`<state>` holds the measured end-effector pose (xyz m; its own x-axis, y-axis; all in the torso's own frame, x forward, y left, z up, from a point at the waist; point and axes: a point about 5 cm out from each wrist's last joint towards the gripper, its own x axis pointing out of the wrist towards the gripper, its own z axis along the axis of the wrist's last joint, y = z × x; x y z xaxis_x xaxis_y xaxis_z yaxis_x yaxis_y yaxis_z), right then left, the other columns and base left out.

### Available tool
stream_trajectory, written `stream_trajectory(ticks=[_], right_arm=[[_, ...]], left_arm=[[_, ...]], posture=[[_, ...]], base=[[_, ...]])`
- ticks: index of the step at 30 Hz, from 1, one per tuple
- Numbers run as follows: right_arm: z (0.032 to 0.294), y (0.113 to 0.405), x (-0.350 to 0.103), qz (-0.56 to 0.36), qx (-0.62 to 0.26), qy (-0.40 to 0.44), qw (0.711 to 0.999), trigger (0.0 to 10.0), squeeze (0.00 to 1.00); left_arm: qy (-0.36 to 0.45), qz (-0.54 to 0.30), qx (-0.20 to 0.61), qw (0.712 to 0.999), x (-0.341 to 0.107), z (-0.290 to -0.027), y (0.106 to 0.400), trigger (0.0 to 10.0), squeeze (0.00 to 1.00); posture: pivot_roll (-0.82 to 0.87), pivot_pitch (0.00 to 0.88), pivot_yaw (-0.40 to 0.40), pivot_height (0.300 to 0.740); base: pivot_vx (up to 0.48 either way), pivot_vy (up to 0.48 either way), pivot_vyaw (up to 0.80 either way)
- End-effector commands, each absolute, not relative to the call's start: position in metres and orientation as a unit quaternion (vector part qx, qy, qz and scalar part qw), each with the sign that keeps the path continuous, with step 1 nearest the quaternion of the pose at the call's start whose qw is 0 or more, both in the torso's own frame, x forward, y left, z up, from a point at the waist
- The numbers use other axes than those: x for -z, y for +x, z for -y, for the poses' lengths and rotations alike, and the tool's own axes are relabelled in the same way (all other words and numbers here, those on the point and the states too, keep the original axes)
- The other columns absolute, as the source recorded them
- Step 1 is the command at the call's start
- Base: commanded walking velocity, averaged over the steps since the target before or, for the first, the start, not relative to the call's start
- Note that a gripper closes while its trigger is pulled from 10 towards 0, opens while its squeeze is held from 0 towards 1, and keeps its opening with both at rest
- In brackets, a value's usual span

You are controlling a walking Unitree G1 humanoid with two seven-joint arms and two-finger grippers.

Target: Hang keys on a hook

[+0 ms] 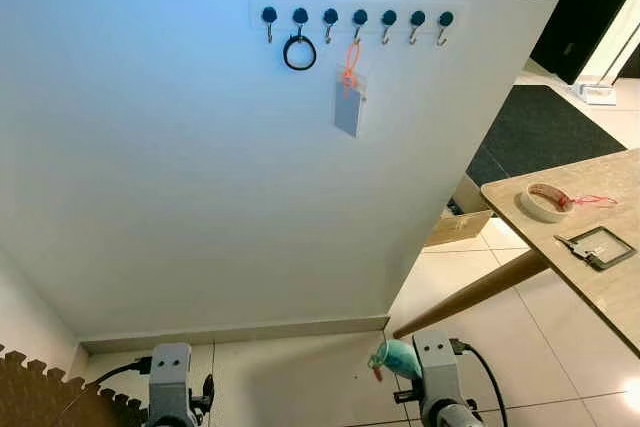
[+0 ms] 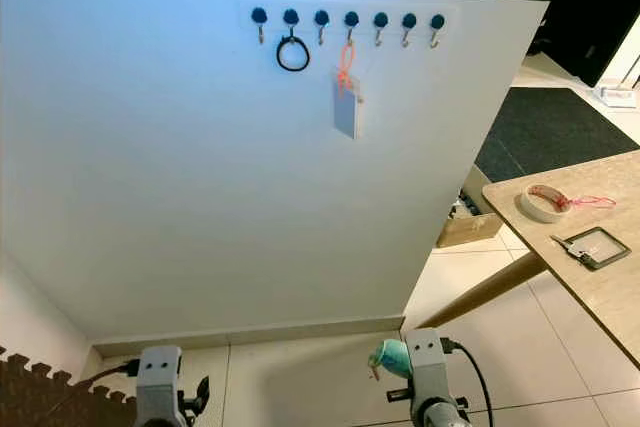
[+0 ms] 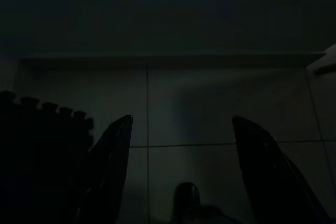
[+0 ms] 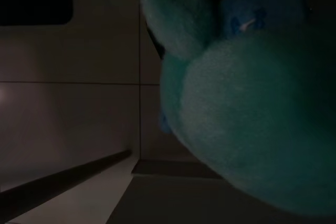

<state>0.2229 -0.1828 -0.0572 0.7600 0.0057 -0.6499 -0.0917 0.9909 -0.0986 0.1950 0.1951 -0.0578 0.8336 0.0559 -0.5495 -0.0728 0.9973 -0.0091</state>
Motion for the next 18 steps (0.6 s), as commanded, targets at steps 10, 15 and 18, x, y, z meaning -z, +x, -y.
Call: stream_trajectory(ticks=[10, 15, 18], right_arm=[[0.1824, 0.2164, 0.0614, -0.355, -0.035, -0.069, 0.932, 10.0, 0.00], [0.1820, 0.2173, 0.0609, -0.354, -0.036, -0.069, 0.932, 10.0, 0.00], [0.1818, 0.2176, 0.0608, -0.354, -0.037, -0.069, 0.932, 10.0, 0.00]], left_arm=[[-0.031, -0.284, -0.034, 0.958, 0.0604, -0.1882, 0.1930, 10.0, 0.00], [-0.034, -0.281, -0.036, 0.958, 0.0596, -0.1886, 0.1944, 10.0, 0.00], [-0.034, -0.279, -0.038, 0.959, 0.0591, -0.1890, 0.1949, 10.0, 0.00]], posture=[[0.05, 0.074, -0.059, 0.740], [0.05, 0.070, -0.059, 0.740], [0.05, 0.069, -0.059, 0.740]], base=[[0.273, 0.000, 0.00], [0.347, 0.000, 0.00], [0.346, 0.000, 0.00]])
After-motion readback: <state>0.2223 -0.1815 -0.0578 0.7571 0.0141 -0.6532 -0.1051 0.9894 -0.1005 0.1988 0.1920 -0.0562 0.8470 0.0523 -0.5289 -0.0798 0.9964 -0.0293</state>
